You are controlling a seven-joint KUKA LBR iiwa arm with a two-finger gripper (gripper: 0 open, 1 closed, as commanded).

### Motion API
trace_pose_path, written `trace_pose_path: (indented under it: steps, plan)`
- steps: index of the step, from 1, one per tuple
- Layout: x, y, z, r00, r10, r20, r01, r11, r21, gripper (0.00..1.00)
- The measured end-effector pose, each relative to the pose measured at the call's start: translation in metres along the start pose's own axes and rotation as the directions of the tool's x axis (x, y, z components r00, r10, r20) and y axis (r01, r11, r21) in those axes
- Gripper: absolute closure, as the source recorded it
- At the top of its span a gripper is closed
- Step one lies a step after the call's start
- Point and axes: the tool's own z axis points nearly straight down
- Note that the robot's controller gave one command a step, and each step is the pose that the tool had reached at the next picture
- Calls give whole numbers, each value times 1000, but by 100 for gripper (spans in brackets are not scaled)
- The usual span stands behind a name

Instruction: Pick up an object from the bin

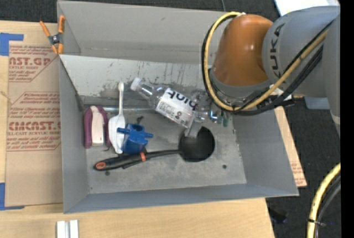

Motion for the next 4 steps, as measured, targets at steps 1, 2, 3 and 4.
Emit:
trace_pose_path:
  steps: [1, 2, 3, 4]
  plan:
    - [7, -5, -49, 999, -41, -4, 41, 999, 1, 100]
    - [1, -2, 18, 1000, -27, 9, 27, 1000, -1, 100]
    - [-9, 42, 23, 989, 146, 12, -146, 989, -4, 100]
    - [-9, 41, 23, 989, 147, 12, -147, 989, -4, 100]
